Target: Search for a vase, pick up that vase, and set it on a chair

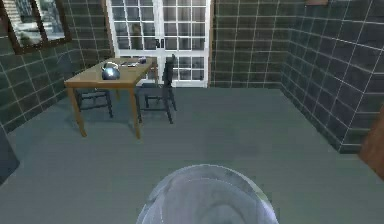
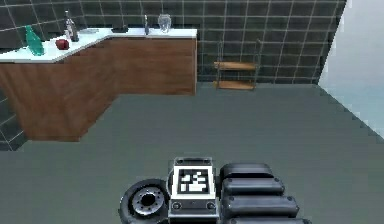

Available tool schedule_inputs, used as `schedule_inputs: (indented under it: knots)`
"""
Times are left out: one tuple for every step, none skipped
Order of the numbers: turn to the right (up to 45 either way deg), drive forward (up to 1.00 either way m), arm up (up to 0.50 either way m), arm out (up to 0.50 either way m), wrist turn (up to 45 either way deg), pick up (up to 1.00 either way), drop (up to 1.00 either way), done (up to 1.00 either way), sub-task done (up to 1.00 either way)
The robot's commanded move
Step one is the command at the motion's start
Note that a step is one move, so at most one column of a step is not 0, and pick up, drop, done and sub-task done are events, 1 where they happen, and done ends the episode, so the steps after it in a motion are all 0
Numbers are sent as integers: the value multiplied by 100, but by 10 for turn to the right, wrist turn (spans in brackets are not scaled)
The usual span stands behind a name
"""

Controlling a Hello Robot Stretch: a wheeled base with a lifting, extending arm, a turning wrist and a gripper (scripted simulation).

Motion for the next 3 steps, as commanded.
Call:
schedule_inputs:
  knots:
    - [0, 100, 0, 0, 0, 0, 0, 0, 0]
    - [0, 85, 0, 0, 0, 0, 0, 0, 0]
    - [-210, 0, 0, 0, 0, 0, 0, 0, 0]
